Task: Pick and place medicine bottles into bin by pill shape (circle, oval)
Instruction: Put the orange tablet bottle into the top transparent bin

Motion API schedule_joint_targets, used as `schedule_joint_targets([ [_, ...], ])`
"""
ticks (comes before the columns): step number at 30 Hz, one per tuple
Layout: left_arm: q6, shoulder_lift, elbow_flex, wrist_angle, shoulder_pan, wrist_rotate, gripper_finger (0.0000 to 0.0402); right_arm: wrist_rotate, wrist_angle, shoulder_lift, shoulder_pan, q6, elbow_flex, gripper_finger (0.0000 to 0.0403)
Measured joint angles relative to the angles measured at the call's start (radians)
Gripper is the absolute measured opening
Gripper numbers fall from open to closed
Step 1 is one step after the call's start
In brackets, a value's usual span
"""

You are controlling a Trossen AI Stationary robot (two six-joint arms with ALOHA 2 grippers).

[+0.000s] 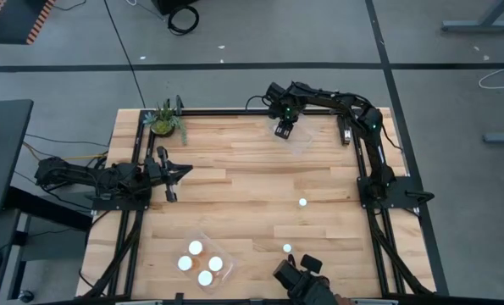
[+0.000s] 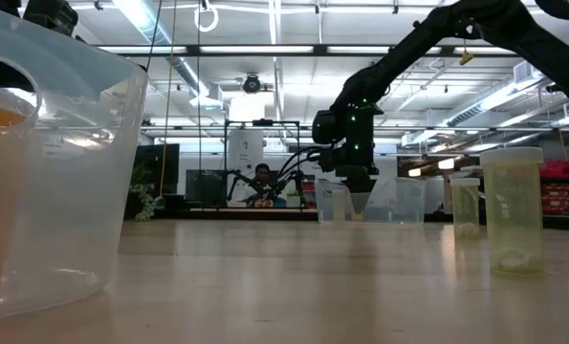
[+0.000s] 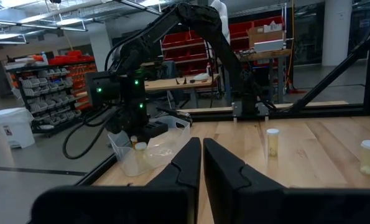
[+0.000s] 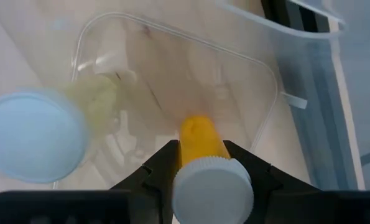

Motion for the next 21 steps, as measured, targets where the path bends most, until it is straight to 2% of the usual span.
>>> schedule_joint_targets([
  [7,0.0,0.0,0.0,0.0,0.0,0.0,0.003,0.0,0.002,0.0,0.0,0.0,0.0,0.0133],
  [13,0.0,0.0,0.0,0.0,0.0,0.0,0.0036,0.0,0.002,0.0,0.0,0.0,0.0,0.0166],
  [21,0.0,0.0,0.0,0.0,0.0,0.0,0.0023,0.01,-0.024,0.0,0.0,0.011,0.0,0.02],
])
